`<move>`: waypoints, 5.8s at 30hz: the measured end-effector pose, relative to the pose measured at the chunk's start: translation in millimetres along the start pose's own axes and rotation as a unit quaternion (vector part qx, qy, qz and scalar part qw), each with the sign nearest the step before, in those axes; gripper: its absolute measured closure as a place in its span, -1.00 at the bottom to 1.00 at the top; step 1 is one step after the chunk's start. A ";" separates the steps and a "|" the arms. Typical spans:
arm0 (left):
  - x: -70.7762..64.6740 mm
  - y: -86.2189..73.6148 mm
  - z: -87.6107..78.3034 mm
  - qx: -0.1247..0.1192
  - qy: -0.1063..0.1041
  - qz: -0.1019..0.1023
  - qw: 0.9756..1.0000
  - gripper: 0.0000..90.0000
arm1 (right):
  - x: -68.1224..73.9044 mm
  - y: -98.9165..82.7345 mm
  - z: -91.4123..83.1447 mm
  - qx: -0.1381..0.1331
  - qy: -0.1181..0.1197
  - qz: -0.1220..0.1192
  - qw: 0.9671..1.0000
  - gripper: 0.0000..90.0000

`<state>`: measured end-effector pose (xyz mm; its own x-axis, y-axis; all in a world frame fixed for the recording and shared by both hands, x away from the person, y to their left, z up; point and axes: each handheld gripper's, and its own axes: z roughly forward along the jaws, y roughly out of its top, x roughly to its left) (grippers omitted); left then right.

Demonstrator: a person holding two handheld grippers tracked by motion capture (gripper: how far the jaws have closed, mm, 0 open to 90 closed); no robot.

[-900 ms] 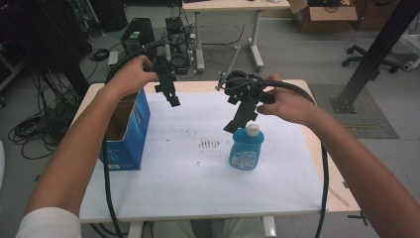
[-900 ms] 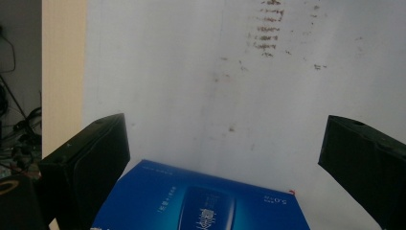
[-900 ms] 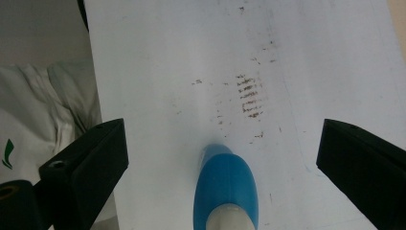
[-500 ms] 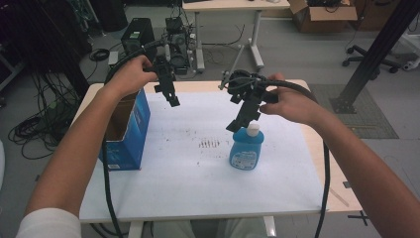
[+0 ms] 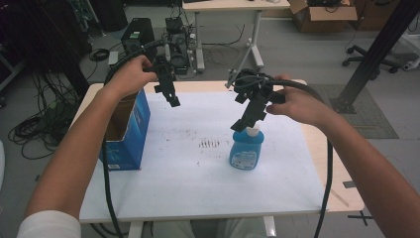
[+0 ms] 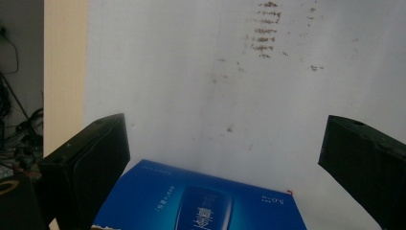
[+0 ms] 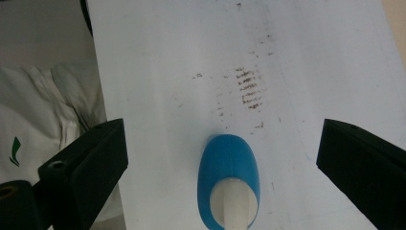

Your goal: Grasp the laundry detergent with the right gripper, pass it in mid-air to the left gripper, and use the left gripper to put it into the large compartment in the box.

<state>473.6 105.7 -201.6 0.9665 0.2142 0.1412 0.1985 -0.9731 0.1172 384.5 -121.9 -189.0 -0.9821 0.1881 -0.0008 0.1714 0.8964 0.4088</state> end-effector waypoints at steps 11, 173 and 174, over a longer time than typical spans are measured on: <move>-0.6 2.9 2.3 0.002 -0.001 0.002 1.000 -0.92 | -0.6 -19.7 -4.8 -0.012 -0.006 0.006 1.000 -0.93; -6.5 10.4 12.9 0.019 -0.012 -0.005 1.000 -0.92 | -4.4 -186.2 108.0 -0.260 -0.011 0.066 0.963 -0.96; -6.6 10.4 12.8 0.019 -0.012 -0.005 1.000 -0.92 | -4.6 -185.8 109.0 -0.261 -0.011 0.066 0.963 -0.97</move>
<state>471.4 93.1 -213.9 0.9682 0.2215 0.1160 0.2131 -0.9737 0.0810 365.7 -245.6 -364.5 -0.9515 0.3004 0.0656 0.2268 0.5418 0.8093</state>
